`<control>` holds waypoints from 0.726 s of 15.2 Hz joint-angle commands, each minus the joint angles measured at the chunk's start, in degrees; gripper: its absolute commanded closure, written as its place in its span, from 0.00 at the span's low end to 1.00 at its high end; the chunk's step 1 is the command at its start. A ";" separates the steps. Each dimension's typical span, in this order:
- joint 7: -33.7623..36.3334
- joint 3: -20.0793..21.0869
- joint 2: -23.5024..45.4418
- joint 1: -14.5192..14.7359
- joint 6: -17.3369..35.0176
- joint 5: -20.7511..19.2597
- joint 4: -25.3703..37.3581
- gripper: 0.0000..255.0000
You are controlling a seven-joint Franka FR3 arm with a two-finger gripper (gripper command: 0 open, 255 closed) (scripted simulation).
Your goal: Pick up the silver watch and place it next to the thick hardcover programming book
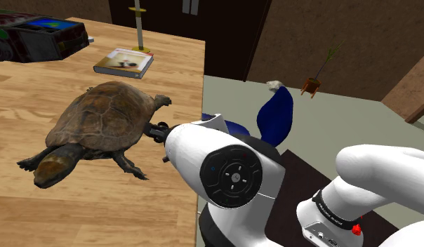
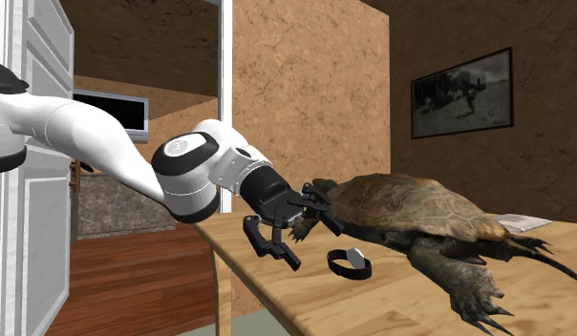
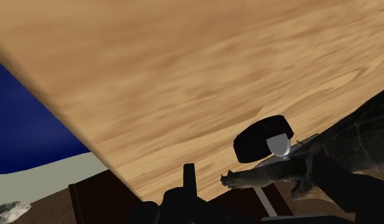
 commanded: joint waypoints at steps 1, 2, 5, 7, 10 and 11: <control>-0.08 1.36 0.31 -1.90 1.54 0.27 0.28 0.00; -0.14 1.70 0.40 -2.41 1.95 0.33 0.34 0.00; -0.14 1.70 0.40 -2.41 1.95 0.34 0.34 0.00; -0.13 1.70 0.41 -2.41 1.95 0.33 0.34 0.00; -0.13 1.70 0.41 -2.41 1.96 0.32 0.34 0.00; -0.14 1.70 0.42 -2.42 1.97 0.32 0.33 1.00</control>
